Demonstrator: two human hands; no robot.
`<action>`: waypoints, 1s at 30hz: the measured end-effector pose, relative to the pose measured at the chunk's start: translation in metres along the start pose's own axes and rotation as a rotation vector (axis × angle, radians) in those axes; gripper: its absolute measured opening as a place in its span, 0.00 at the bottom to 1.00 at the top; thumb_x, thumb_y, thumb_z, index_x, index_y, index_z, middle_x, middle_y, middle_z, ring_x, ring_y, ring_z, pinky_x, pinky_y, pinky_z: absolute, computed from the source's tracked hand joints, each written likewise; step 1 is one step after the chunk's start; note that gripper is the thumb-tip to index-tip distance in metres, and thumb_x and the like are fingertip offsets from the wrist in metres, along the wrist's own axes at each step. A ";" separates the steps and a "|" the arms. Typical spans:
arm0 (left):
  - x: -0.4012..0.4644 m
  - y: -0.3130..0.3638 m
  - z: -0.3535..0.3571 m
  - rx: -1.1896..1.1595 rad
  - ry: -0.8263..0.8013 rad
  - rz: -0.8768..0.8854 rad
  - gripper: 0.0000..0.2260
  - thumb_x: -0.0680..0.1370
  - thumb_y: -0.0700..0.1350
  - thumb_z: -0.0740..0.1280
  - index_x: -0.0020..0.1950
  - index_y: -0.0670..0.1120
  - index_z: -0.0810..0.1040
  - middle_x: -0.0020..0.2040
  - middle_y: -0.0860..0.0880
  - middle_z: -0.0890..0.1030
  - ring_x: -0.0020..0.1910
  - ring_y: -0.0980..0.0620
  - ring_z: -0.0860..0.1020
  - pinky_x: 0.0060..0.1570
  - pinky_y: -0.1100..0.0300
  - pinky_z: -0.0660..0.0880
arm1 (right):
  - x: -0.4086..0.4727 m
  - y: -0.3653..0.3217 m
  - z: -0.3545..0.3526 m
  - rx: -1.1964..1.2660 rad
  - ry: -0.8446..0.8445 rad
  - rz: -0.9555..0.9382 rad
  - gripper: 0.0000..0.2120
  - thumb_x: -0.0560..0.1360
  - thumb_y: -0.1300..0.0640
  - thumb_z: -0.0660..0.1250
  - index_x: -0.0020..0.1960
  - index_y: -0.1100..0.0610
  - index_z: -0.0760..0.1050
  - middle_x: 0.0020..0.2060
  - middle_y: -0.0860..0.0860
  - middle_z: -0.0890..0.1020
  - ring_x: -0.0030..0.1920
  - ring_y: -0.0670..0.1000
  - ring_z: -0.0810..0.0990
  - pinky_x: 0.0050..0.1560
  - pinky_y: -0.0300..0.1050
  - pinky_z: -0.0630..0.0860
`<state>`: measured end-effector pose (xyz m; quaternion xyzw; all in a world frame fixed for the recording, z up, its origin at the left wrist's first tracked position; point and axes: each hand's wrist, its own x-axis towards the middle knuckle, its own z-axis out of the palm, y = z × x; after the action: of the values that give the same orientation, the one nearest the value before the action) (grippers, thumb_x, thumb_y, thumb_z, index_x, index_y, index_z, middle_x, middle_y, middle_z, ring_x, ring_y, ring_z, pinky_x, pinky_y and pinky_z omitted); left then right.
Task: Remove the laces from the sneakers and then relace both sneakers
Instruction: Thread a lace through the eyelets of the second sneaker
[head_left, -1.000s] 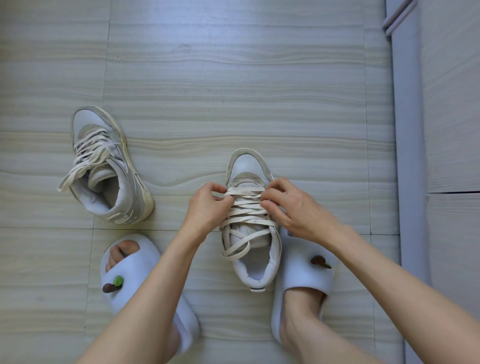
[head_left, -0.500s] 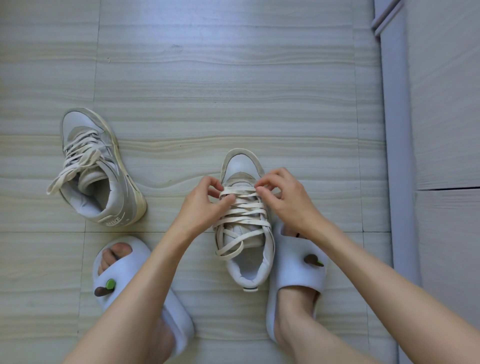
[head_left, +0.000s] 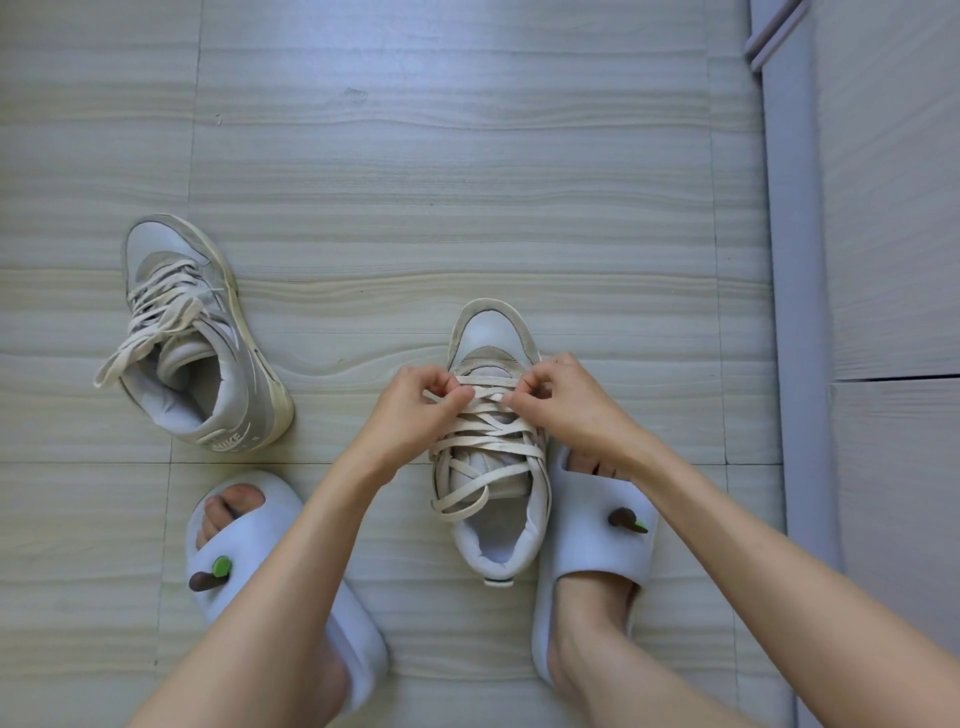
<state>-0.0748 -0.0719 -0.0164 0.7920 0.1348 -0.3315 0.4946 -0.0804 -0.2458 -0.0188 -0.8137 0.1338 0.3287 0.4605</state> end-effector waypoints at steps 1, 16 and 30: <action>0.000 0.000 -0.001 -0.026 -0.005 -0.027 0.08 0.77 0.45 0.66 0.37 0.48 0.74 0.40 0.47 0.77 0.35 0.51 0.74 0.39 0.55 0.74 | 0.000 0.001 -0.001 0.058 -0.019 0.010 0.14 0.73 0.57 0.69 0.31 0.53 0.72 0.39 0.52 0.76 0.35 0.47 0.73 0.41 0.39 0.69; -0.010 -0.003 0.000 0.270 0.151 0.218 0.07 0.76 0.43 0.64 0.42 0.55 0.76 0.43 0.54 0.70 0.35 0.57 0.72 0.43 0.58 0.71 | -0.014 -0.002 0.003 -0.381 0.029 -0.183 0.08 0.73 0.49 0.69 0.47 0.52 0.80 0.45 0.48 0.68 0.49 0.47 0.70 0.49 0.39 0.65; -0.010 0.000 0.000 0.181 0.002 0.018 0.09 0.74 0.47 0.71 0.34 0.50 0.75 0.36 0.52 0.73 0.30 0.59 0.69 0.31 0.65 0.64 | -0.020 -0.003 -0.006 -0.038 0.000 -0.031 0.11 0.73 0.56 0.69 0.34 0.49 0.72 0.43 0.49 0.74 0.43 0.47 0.75 0.46 0.46 0.73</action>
<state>-0.0824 -0.0711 -0.0100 0.8349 0.0975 -0.3371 0.4239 -0.0913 -0.2505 -0.0012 -0.8241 0.1148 0.3242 0.4501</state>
